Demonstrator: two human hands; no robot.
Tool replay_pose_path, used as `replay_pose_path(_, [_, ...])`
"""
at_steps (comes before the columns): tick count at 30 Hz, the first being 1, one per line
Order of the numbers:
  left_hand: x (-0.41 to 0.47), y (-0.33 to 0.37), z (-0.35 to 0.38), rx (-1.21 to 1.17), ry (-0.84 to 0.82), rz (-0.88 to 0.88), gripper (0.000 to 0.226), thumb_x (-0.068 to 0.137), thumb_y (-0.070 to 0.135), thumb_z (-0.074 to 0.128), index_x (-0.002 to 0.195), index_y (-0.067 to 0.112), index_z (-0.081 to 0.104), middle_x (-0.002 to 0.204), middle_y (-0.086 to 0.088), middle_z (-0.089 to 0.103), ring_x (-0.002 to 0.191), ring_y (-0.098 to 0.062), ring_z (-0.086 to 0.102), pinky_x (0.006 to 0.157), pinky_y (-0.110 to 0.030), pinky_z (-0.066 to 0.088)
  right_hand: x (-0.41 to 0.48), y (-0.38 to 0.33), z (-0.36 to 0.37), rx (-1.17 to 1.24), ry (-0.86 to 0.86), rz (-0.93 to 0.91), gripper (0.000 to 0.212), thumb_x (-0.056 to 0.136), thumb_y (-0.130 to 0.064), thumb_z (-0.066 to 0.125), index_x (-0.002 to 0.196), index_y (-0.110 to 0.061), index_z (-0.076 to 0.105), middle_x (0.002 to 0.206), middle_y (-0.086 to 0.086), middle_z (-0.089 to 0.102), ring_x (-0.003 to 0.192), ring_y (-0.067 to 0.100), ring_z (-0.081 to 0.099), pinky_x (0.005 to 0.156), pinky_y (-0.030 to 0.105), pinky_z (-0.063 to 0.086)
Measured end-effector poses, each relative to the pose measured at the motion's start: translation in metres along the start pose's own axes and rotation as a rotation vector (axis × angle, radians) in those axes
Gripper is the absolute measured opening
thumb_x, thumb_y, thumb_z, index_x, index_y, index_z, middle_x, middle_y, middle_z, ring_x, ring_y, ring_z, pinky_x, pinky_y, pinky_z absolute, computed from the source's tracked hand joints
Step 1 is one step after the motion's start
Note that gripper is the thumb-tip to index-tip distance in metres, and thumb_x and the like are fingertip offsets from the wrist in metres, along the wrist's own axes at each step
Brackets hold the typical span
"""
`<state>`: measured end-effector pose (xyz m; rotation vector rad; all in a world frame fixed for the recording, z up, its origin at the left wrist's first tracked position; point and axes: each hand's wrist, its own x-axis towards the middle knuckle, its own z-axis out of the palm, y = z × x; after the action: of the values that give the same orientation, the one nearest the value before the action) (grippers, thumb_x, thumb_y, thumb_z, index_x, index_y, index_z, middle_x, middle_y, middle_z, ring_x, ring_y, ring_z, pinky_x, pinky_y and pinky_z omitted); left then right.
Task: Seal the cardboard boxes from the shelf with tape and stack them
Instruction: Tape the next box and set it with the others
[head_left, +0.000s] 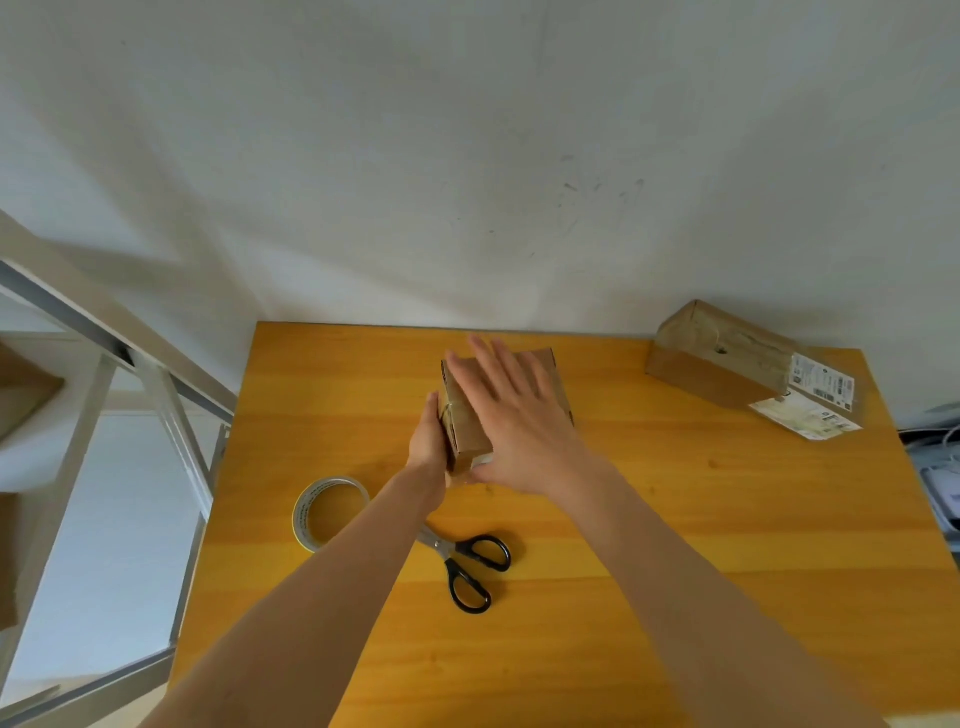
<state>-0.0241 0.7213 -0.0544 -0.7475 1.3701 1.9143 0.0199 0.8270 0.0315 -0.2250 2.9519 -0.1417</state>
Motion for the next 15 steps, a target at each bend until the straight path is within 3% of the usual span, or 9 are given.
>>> replay_pose_path(2, [-0.001, 0.002, 0.000, 0.017, 0.002, 0.011, 0.039, 0.097, 0.049, 0.042, 0.087, 0.019, 0.065, 0.063, 0.003, 0.072, 0.055, -0.011, 0.069, 0.039, -0.020, 0.048, 0.011, -0.001, -0.003, -0.065, -0.012, -0.037, 0.121, 0.071, -0.044, 0.081, 0.155, -0.022, -0.003, 0.162, 0.009, 0.001, 0.149, 0.029, 0.000, 0.120, 0.048, -0.001])
replay_pose_path(5, [-0.002, 0.005, -0.001, 0.156, 0.016, 0.025, 0.039, 0.097, 0.052, 0.039, 0.092, 0.022, 0.064, 0.077, 0.003, 0.071, 0.069, -0.011, 0.066, 0.052, -0.024, 0.047, 0.018, 0.005, -0.009, -0.033, -0.019, -0.084, 0.111, 0.070, -0.038, 0.082, 0.154, -0.028, 0.012, 0.153, 0.007, 0.024, 0.143, 0.027, 0.021, 0.120, 0.045, 0.012])
replay_pose_path(7, [-0.005, 0.009, -0.002, 0.298, 0.013, 0.044, 0.044, 0.096, 0.057, 0.034, 0.099, 0.025, 0.064, 0.091, 0.006, 0.066, 0.082, -0.008, 0.059, 0.062, -0.023, 0.042, 0.015, 0.011, -0.014, 0.029, -0.016, -0.085, 0.104, 0.071, -0.037, 0.082, 0.153, -0.033, 0.019, 0.152, 0.007, 0.025, 0.140, 0.027, 0.022, 0.120, 0.045, 0.014])
replay_pose_path(10, [-0.004, 0.014, -0.002, 0.550, -0.027, 0.144, 0.055, 0.096, 0.062, 0.026, 0.137, 0.033, 0.047, 0.129, 0.001, 0.055, 0.115, -0.019, 0.052, 0.090, -0.031, 0.042, 0.003, 0.022, -0.019, 0.218, 0.053, 0.017, 0.093, 0.070, -0.041, 0.082, 0.148, -0.038, 0.031, 0.152, 0.004, 0.022, 0.138, 0.027, 0.023, 0.115, 0.046, 0.026])
replay_pose_path(12, [-0.003, 0.020, -0.002, 0.676, -0.052, 0.256, 0.050, 0.098, 0.057, 0.022, 0.144, 0.040, 0.033, 0.145, -0.002, 0.043, 0.127, -0.024, 0.044, 0.099, -0.035, 0.037, -0.006, 0.031, -0.020, 0.332, 0.109, 0.092, 0.089, 0.067, -0.045, 0.084, 0.143, -0.040, 0.038, 0.150, 0.001, 0.022, 0.136, 0.025, 0.029, 0.110, 0.043, 0.035])
replay_pose_path(15, [-0.001, 0.030, -0.011, 0.847, -0.036, 0.349, 0.049, 0.101, 0.051, 0.021, 0.146, 0.038, 0.029, 0.150, -0.004, 0.037, 0.132, -0.027, 0.040, 0.108, -0.045, 0.035, -0.022, 0.041, -0.012, 0.544, 0.212, 0.166, 0.083, 0.065, -0.043, 0.087, 0.136, -0.040, 0.045, 0.140, -0.006, 0.025, 0.126, 0.015, 0.036, 0.104, 0.035, 0.043])
